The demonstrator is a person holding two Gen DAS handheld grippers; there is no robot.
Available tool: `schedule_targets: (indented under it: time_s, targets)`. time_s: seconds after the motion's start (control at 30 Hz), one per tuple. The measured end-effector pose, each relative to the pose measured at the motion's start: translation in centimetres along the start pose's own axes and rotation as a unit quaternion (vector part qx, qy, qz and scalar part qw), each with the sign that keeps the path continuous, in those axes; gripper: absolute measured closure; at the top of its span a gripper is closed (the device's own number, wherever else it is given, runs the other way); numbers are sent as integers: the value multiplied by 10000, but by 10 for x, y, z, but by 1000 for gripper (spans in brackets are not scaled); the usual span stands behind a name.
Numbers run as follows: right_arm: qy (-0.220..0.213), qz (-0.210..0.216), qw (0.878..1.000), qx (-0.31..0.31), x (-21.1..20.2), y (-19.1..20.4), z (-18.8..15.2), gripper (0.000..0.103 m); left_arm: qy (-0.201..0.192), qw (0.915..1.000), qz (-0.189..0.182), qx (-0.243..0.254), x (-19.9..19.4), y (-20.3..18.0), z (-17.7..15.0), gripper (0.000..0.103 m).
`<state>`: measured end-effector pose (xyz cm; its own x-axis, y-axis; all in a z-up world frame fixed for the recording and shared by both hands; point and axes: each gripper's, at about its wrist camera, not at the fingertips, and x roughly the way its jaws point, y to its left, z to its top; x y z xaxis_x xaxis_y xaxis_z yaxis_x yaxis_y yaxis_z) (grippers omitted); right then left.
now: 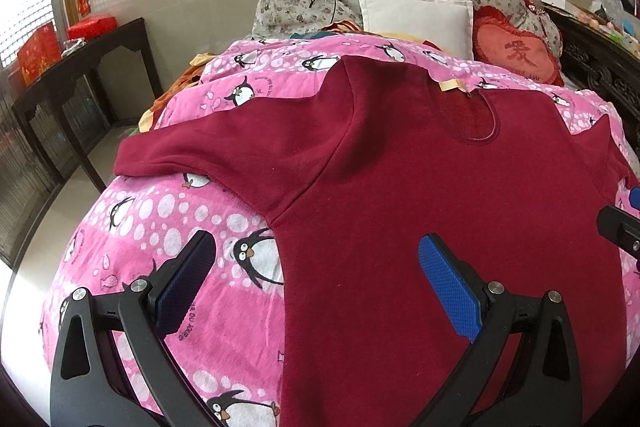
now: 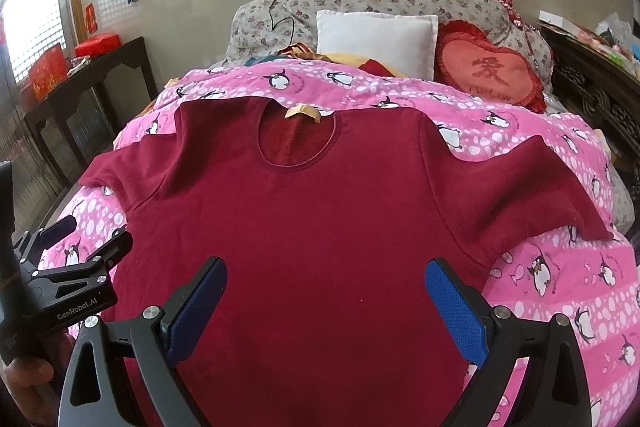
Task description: Fold small clothes
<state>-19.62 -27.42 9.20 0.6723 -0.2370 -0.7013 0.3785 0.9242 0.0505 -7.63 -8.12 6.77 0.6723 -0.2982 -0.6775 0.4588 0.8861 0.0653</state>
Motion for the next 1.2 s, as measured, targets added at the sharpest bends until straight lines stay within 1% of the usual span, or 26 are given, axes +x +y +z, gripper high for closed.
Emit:
schedule_targets:
  time_s: [0.23, 0.37, 0.43, 0.63, 0.8, 0.93, 1.07, 1.2]
  targets:
    - [29, -114, 9999, -12, -2, 9, 4, 4, 3, 10000, -45, 3, 1, 1, 2, 1]
    - [86, -35, 9999, 69, -8, 15, 6, 4, -37, 9999, -114, -49, 0, 5, 5, 1]
    - [75, -83, 9999, 61, -13, 19, 7, 4, -59, 9998, -171, -89, -2, 7, 6, 1]
    - [47, -187, 9998, -32, -26, 36, 10, 4, -127, 9994, -277, -140, -10, 16, 8, 1]
    - [37, -212, 9995, -219, -27, 51, 12, 4, -166, 9994, -241, -197, -15, 28, 6, 1]
    - [19, -164, 9992, -364, -16, 64, 13, 4, -94, 9995, -135, -262, -10, 41, 4, 1]
    - [124, 184, 9989, -415, 14, 78, 20, 4, 125, 9991, -101, -401, 6, 61, 3, 1]
    - [305, 517, 9970, -496, 52, 97, 30, 4, 414, 9958, -148, -801, 27, 100, 5, 1]
